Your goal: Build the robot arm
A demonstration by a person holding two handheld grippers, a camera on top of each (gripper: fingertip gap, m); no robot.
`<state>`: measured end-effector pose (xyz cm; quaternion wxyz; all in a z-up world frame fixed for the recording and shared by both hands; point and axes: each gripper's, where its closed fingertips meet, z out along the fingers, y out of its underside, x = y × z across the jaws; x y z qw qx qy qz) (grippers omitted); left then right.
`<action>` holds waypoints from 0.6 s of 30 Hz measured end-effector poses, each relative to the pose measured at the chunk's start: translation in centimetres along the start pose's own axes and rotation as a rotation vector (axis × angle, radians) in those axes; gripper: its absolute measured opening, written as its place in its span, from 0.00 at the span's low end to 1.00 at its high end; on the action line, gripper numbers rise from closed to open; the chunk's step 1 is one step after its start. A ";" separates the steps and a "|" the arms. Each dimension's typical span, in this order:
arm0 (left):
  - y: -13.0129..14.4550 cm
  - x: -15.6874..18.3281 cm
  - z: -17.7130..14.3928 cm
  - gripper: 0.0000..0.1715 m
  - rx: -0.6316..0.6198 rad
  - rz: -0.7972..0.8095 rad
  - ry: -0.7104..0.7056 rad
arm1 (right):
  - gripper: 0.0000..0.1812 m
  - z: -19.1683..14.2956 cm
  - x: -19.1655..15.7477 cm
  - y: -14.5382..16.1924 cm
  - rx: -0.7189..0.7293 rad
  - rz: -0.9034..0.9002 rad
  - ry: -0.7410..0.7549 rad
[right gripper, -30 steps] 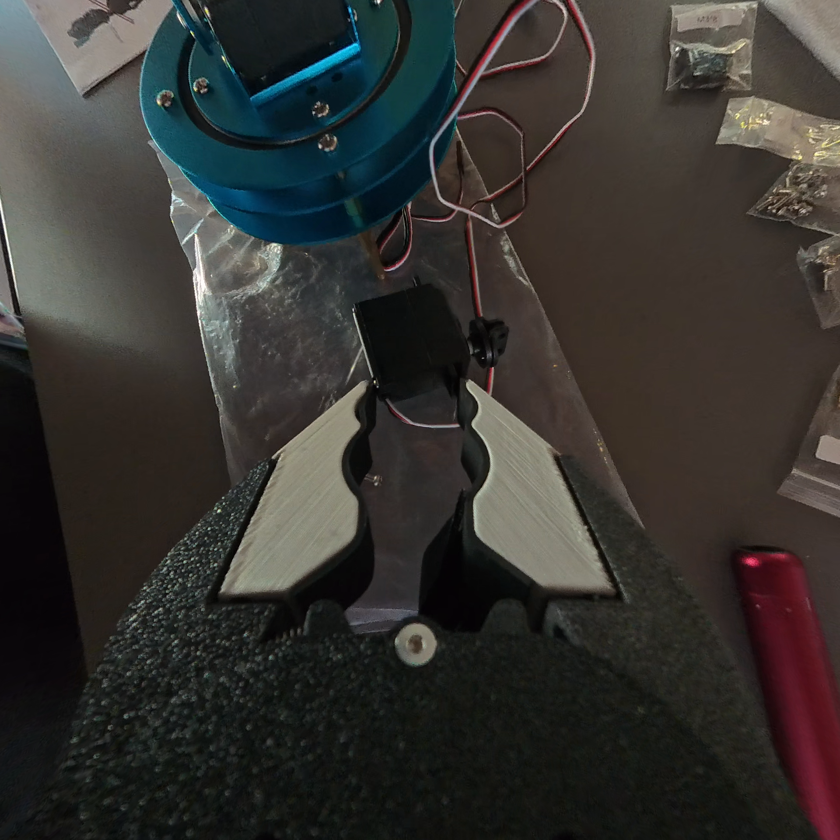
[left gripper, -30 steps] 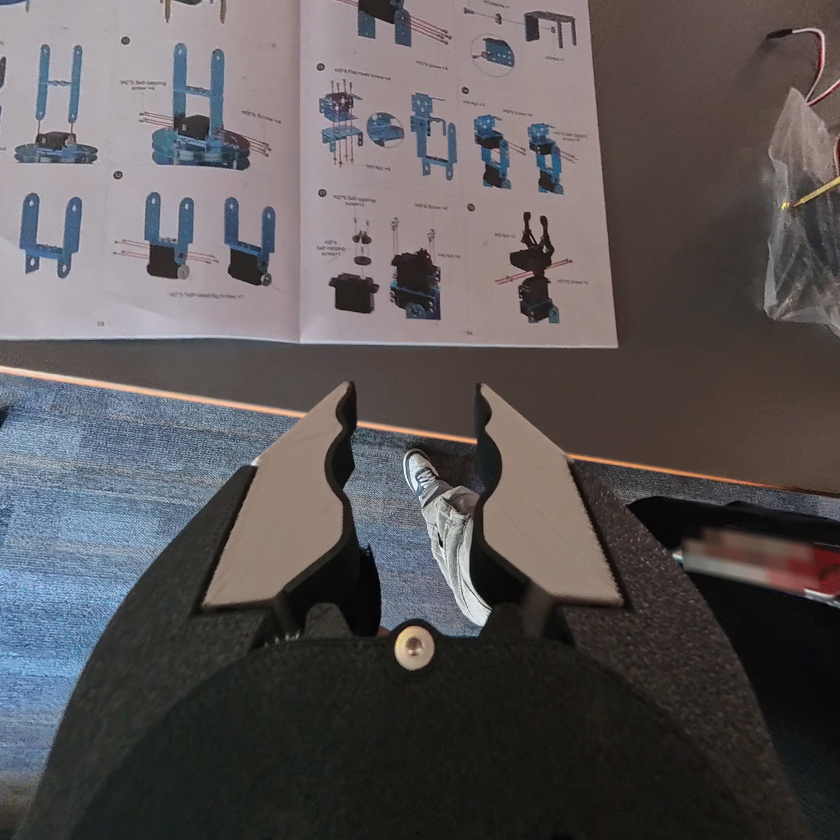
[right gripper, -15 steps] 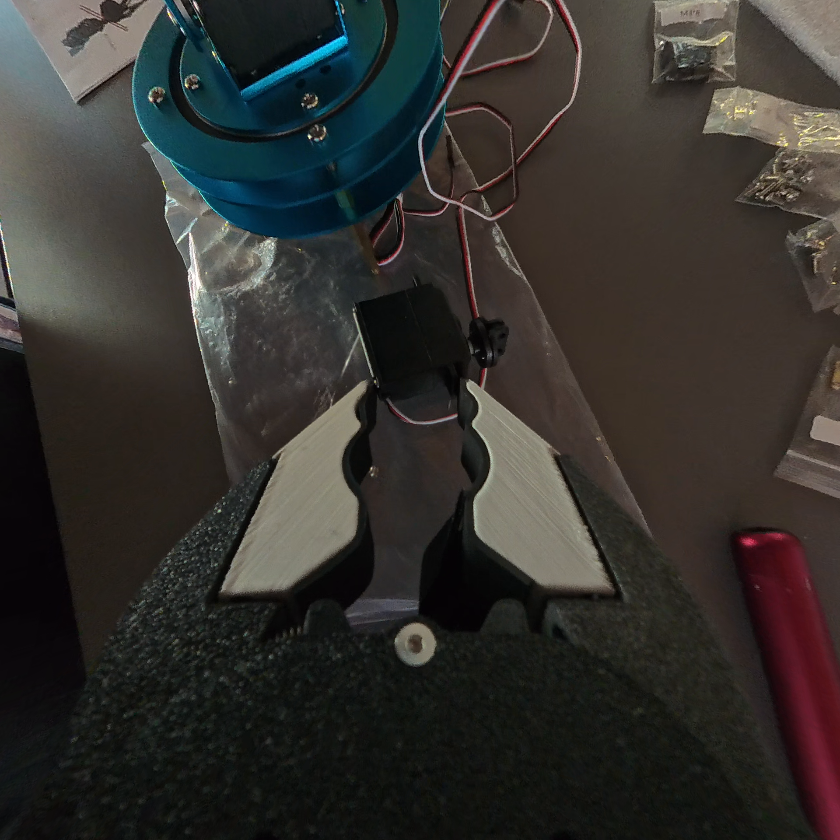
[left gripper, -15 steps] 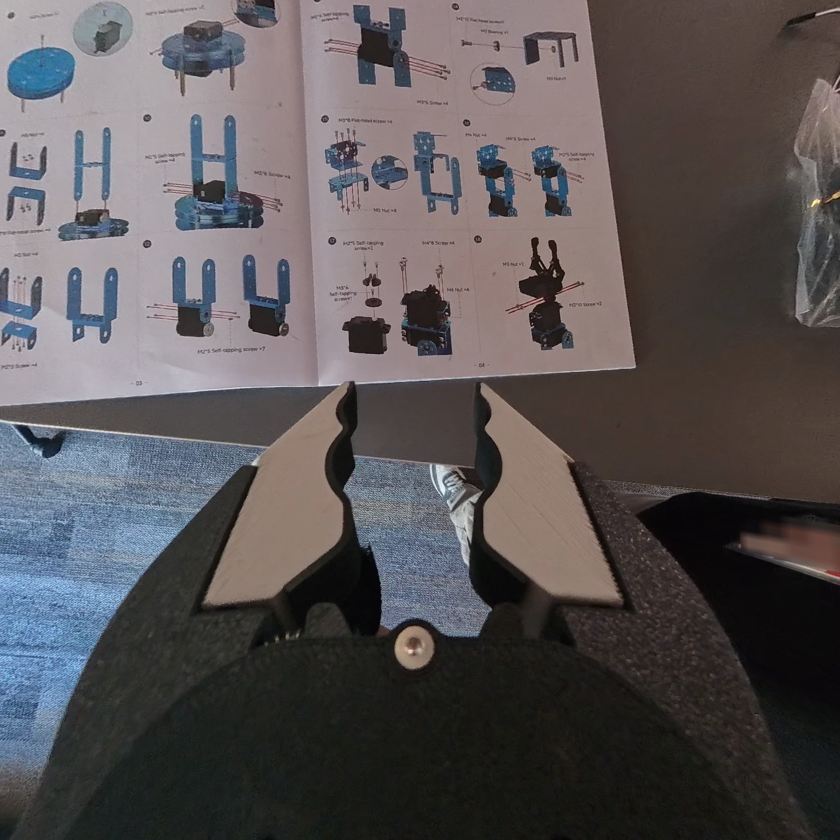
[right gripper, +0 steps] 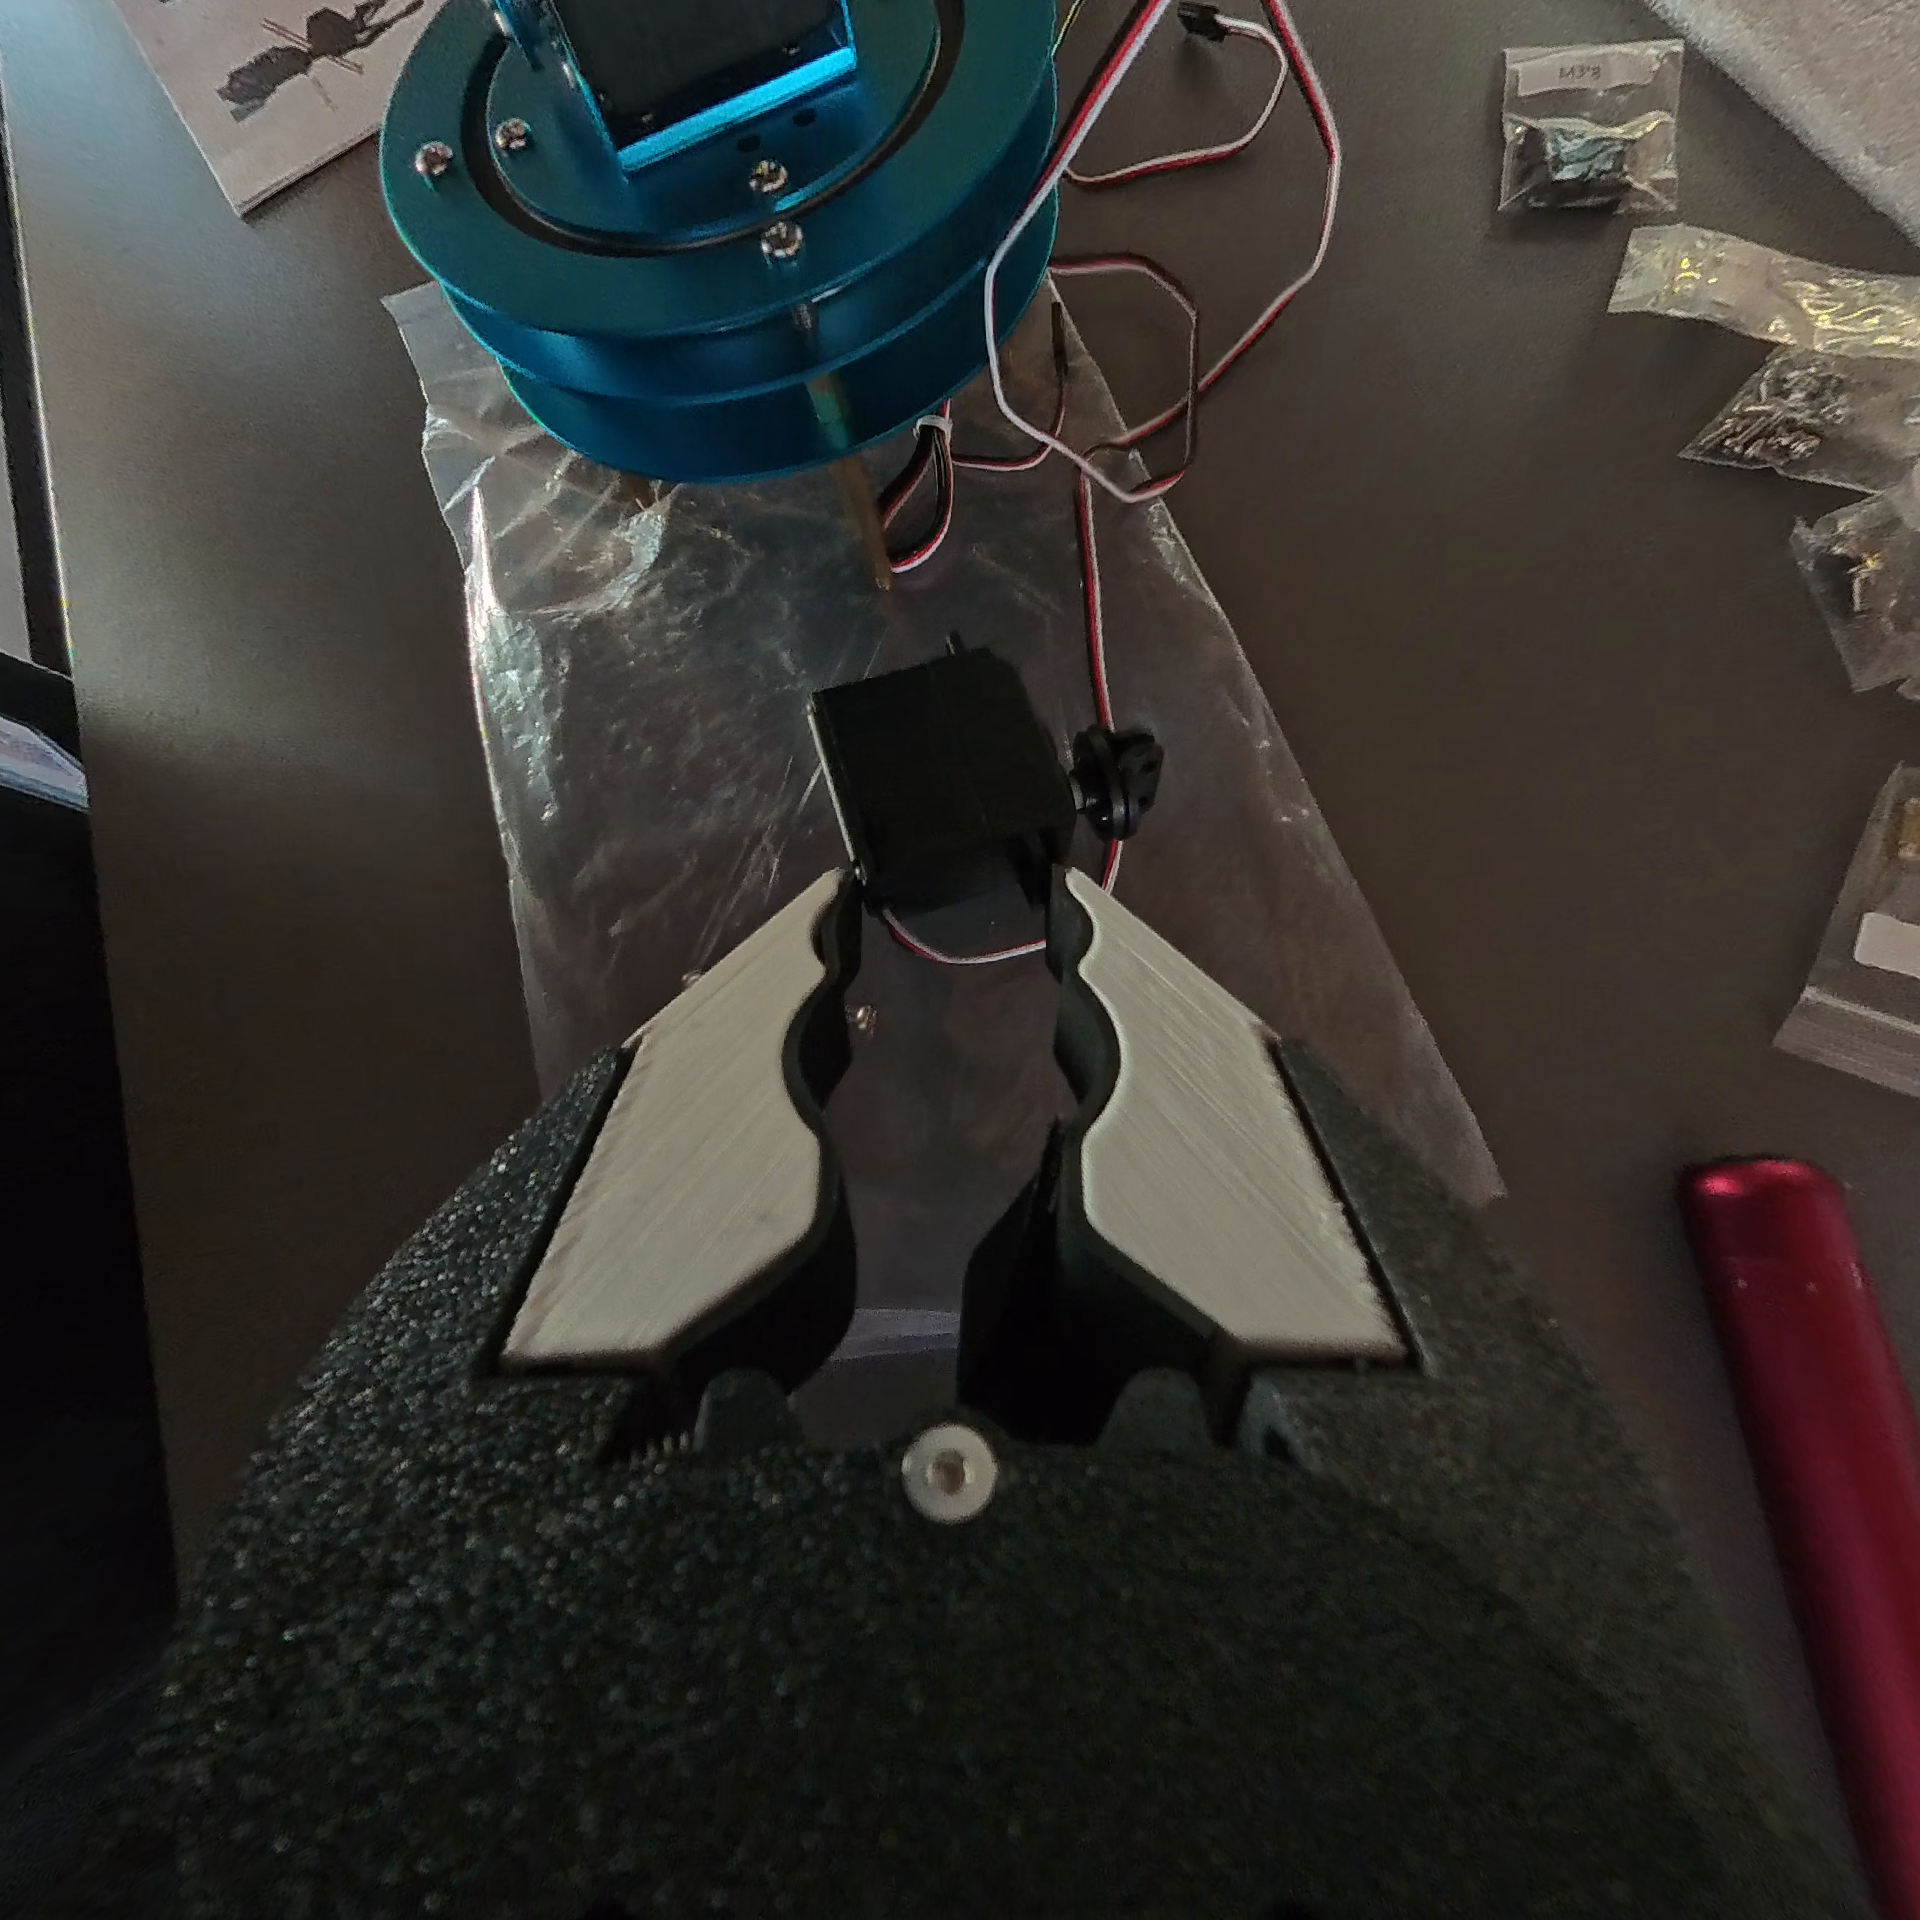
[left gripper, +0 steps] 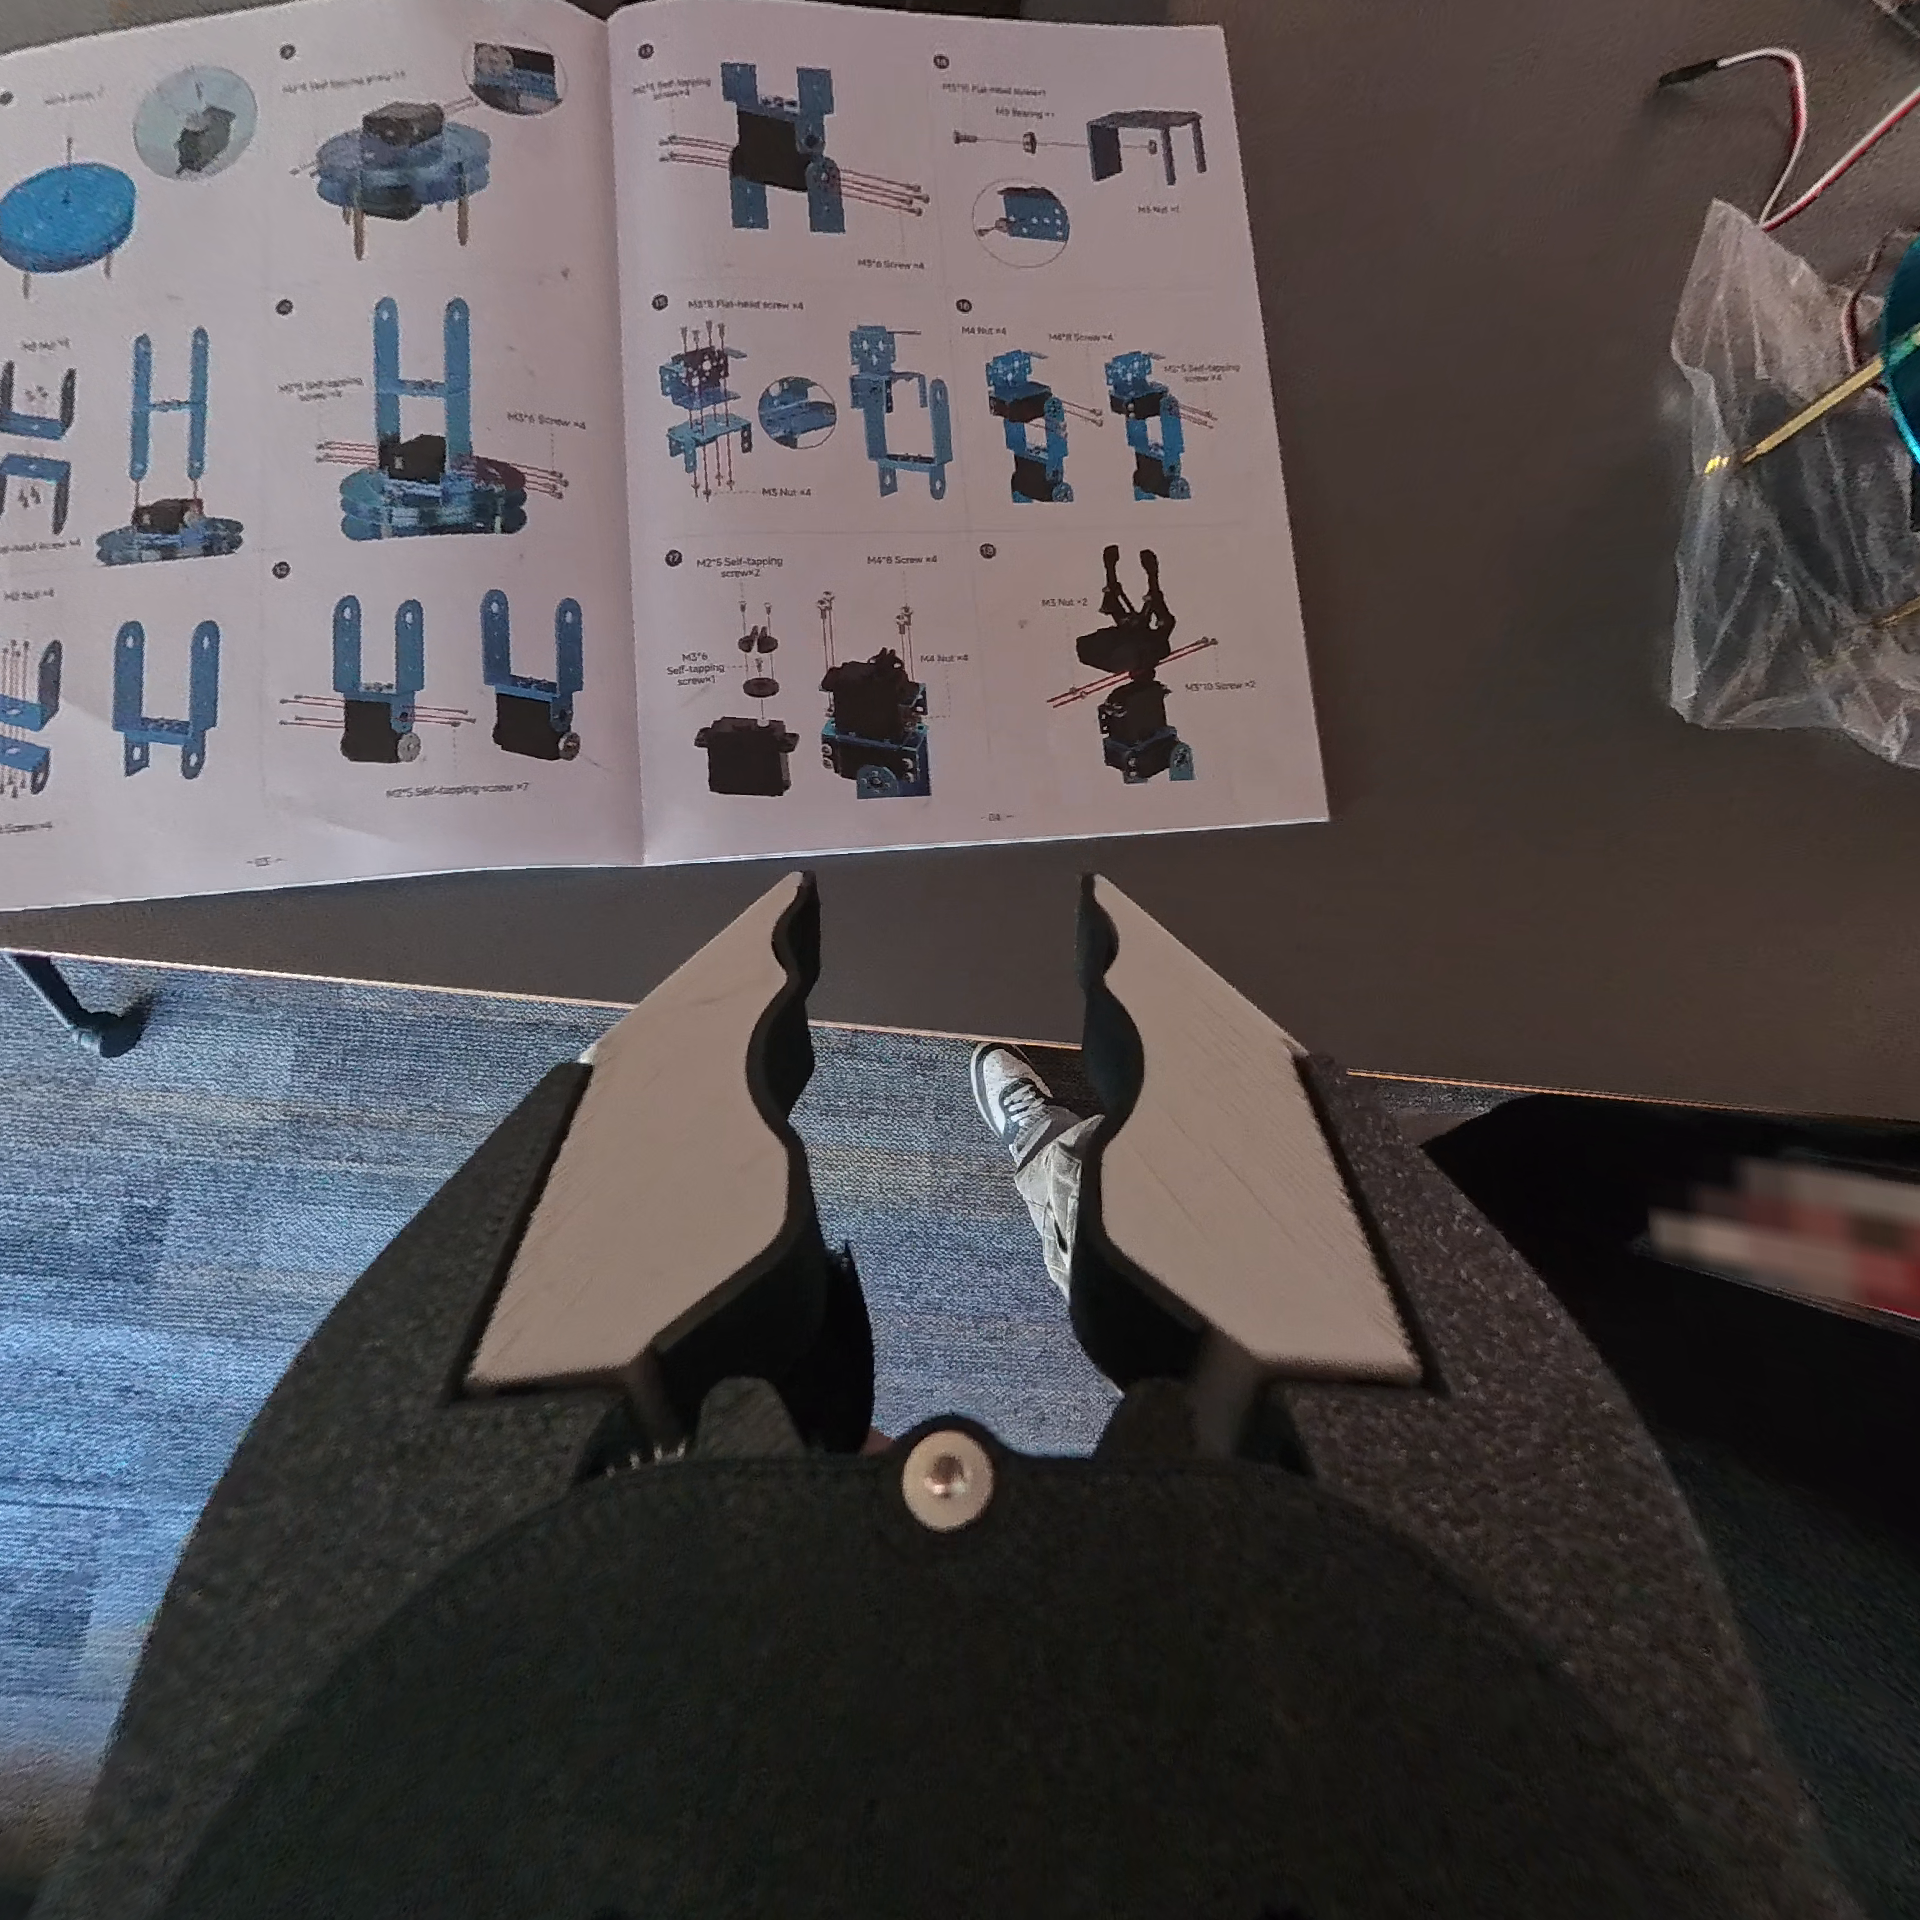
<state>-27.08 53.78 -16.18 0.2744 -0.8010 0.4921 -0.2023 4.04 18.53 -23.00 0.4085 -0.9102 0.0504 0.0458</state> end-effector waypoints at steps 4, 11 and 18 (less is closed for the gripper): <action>-0.4 0.1 -0.3 0.28 -0.002 0.036 -0.025 | 0.20 -0.6 -0.2 -0.1 0.028 -0.003 0.001; -2.1 1.3 -0.5 0.27 0.013 0.082 -0.027 | 0.20 -1.7 0.0 -0.9 0.078 -0.058 0.060; -3.5 3.5 0.0 0.27 0.024 0.142 -0.002 | 0.19 -3.1 -0.4 -3.0 0.157 -0.143 0.139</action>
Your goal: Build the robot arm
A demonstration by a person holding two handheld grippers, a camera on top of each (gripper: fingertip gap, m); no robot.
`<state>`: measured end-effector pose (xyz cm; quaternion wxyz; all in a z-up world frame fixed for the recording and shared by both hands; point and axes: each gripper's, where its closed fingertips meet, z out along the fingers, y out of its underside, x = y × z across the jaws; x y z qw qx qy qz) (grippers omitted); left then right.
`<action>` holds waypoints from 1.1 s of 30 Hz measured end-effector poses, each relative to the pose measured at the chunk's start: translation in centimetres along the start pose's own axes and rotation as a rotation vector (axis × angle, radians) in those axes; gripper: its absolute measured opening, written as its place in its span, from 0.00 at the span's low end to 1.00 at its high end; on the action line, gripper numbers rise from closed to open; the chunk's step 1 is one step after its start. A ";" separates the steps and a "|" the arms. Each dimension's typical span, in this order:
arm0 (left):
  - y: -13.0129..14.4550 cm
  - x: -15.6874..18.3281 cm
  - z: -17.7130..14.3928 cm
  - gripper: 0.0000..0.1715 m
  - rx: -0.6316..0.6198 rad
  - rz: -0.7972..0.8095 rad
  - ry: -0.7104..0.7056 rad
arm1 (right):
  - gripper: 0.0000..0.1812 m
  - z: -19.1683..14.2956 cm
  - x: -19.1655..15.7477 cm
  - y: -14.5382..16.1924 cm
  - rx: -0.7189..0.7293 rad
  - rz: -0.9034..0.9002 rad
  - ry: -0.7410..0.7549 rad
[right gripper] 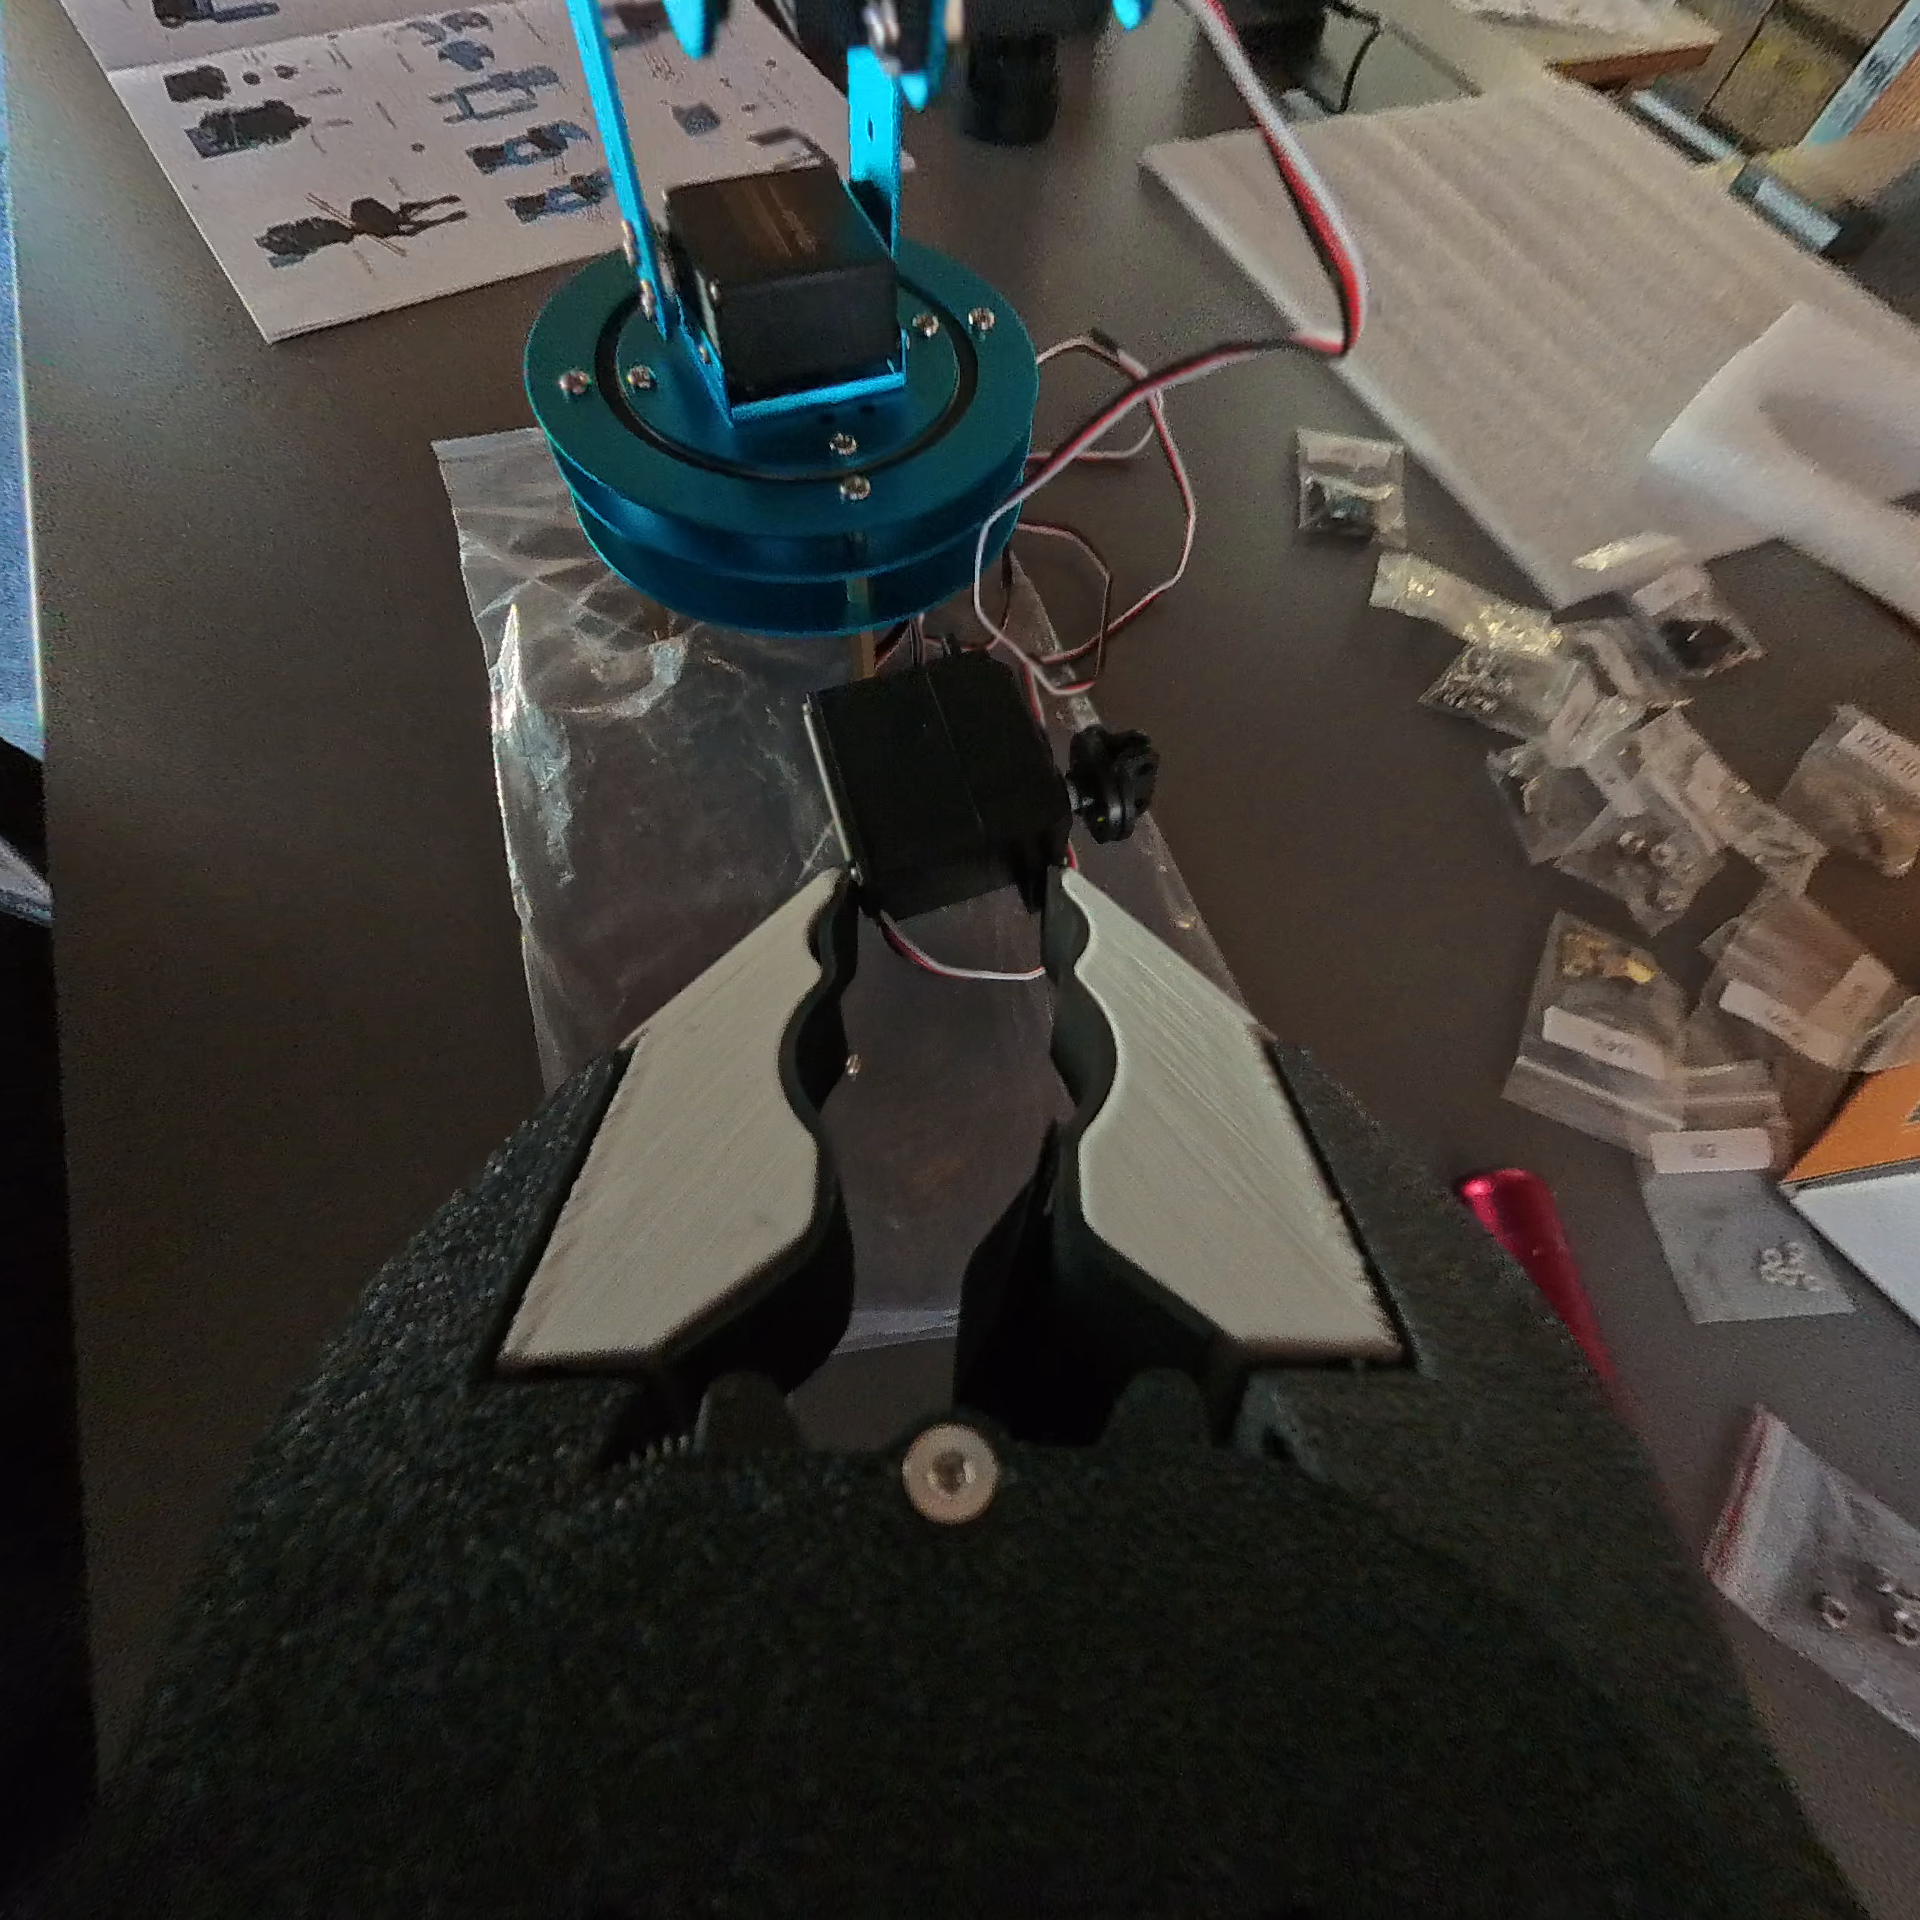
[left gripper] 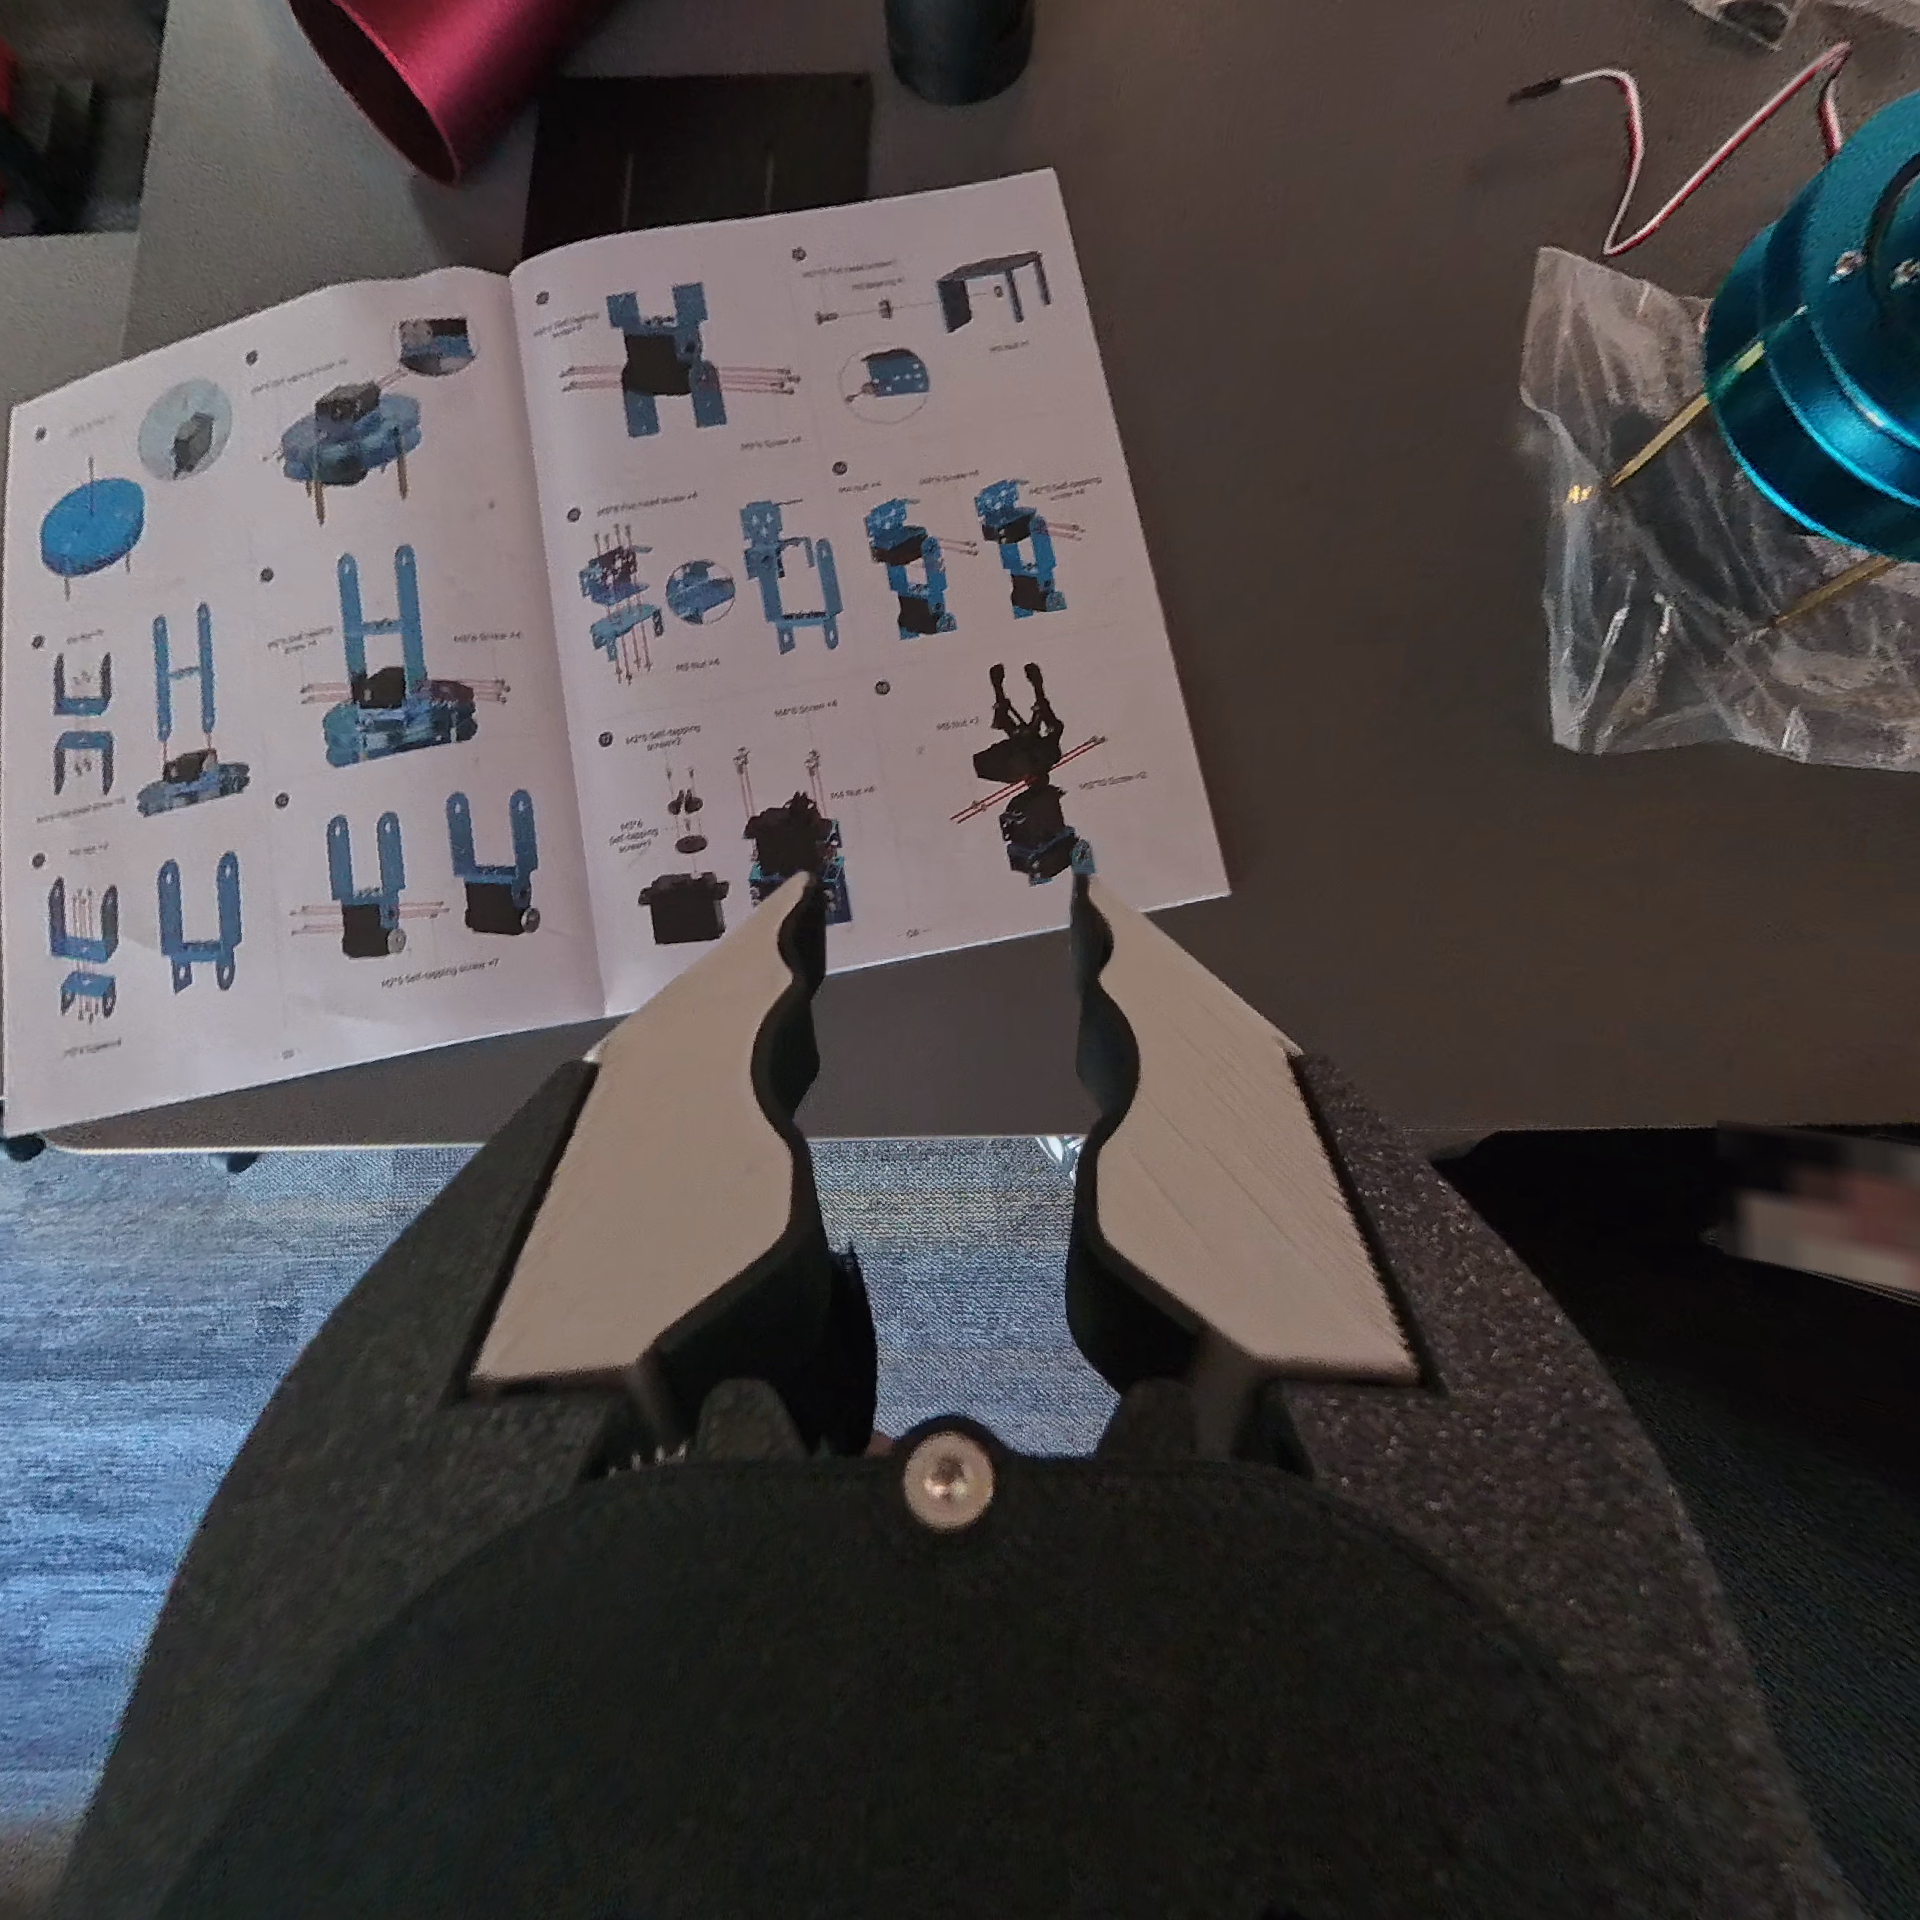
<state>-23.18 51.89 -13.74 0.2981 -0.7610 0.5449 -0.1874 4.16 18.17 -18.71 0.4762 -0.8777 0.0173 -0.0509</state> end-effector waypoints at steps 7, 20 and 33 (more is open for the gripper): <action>-2.3 4.1 0.2 0.27 0.041 0.007 0.159 | 0.19 -1.1 -0.5 -2.1 0.086 -0.053 0.040; -11.3 20.4 -4.2 0.29 0.177 -0.106 0.953 | 0.19 -6.1 0.6 -6.1 0.281 -0.275 0.363; -16.9 29.2 -4.6 0.32 0.287 0.381 0.977 | 0.19 -6.7 -2.0 -12.9 0.315 -0.804 0.583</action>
